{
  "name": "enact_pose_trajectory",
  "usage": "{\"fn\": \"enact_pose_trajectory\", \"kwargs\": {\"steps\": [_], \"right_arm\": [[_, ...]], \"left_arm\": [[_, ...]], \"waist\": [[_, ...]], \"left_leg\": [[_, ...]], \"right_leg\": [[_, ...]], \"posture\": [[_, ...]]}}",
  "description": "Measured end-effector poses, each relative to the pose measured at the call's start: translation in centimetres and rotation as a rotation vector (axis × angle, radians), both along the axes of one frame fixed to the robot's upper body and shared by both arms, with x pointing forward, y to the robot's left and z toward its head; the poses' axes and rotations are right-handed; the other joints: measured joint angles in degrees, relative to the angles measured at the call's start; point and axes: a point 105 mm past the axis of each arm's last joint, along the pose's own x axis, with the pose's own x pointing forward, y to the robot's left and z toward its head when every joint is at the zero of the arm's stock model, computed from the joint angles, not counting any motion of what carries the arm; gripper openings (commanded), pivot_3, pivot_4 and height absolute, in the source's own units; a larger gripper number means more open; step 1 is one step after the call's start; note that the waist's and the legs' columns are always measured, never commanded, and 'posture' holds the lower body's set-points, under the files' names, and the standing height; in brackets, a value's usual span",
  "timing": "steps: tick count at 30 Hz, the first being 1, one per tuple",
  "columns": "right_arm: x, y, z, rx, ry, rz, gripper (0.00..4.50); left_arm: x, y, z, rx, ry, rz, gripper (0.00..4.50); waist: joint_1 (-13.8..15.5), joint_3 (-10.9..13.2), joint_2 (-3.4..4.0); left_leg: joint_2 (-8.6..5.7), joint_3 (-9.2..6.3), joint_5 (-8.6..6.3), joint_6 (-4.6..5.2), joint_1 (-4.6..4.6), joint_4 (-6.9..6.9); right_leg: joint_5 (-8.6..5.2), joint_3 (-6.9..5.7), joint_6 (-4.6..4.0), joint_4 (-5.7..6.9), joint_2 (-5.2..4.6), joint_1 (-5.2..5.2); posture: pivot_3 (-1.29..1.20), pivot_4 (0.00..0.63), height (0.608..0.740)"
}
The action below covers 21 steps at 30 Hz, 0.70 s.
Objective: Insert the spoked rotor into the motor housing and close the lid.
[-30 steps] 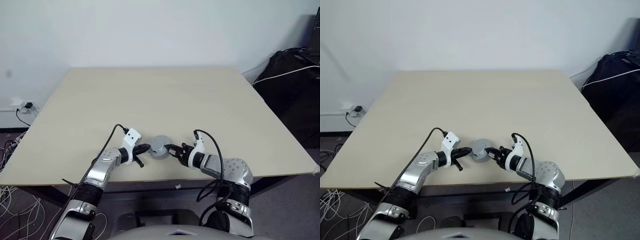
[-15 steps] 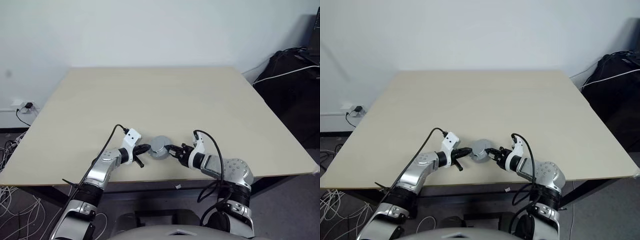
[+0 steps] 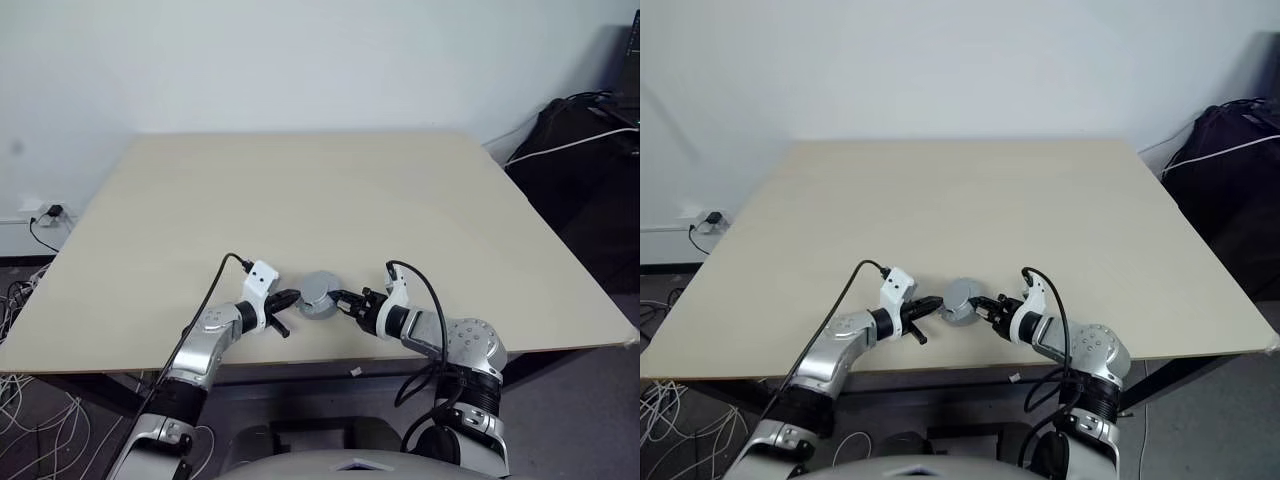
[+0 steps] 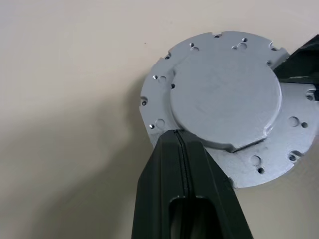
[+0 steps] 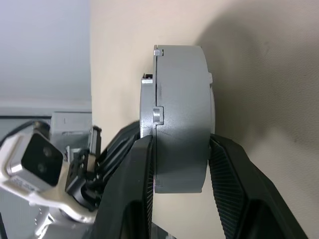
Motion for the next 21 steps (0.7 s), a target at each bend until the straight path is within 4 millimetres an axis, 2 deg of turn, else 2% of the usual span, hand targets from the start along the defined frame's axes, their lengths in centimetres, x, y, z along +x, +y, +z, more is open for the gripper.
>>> {"fn": "enact_pose_trajectory", "kwargs": {"steps": [6, 10, 14, 19, 21], "right_arm": [[0.1, 0.2, 0.0, -0.010, -0.008, 0.007, 1.28], [0.2, 0.3, 0.0, -0.012, -0.012, 0.009, 1.28], [0.3, 0.4, 0.0, -0.012, -0.017, 0.007, 1.28], [0.5, 0.3, 0.2, -0.011, -0.018, -0.006, 1.28], [0.6, 0.2, 0.2, -0.005, -0.018, -0.024, 1.28]], "left_arm": [[-1.1, -0.4, 3.1, -0.140, -0.081, 0.017, 0.00], [-1.8, 1.0, 4.2, -0.203, -0.108, 0.092, 0.00], [-3.0, 1.6, 4.3, -0.280, -0.068, 0.153, 0.00], [-4.8, 2.3, 3.6, -0.503, 0.091, 0.298, 0.00], [-5.4, 3.1, 3.1, -0.590, 0.156, 0.376, 0.00]], "waist": [[-0.32, 0.05, 0.08], [-0.44, 0.11, 0.17], [-0.65, 0.13, 0.14], [-0.79, 0.27, 0.14], [-0.84, 0.33, 0.19]], "left_leg": [[0.04, 0.00, 0.01, -0.02, 0.01, 0.01], [0.06, -0.01, 0.02, -0.02, 0.02, 0.00], [0.07, 0.00, 0.01, -0.01, 0.02, 0.01], [0.12, -0.04, 0.01, 0.00, -0.01, 0.01], [0.10, -0.05, 0.01, 0.00, -0.02, 0.01]], "right_leg": [[0.00, 0.01, 0.00, 0.02, 0.02, -0.01], [0.00, -0.01, -0.01, 0.02, 0.05, -0.01], [0.00, 0.01, -0.01, 0.01, 0.03, 0.01], [-0.01, -0.01, -0.01, 0.00, 0.01, -0.01], [-0.02, -0.02, -0.03, 0.01, 0.02, -0.03]], "posture": [[0.00, 0.000, 0.740], [0.00, 0.000, 0.740], [0.00, 0.000, 0.740], [0.00, 0.000, 0.740], [0.00, 0.000, 0.740]]}}
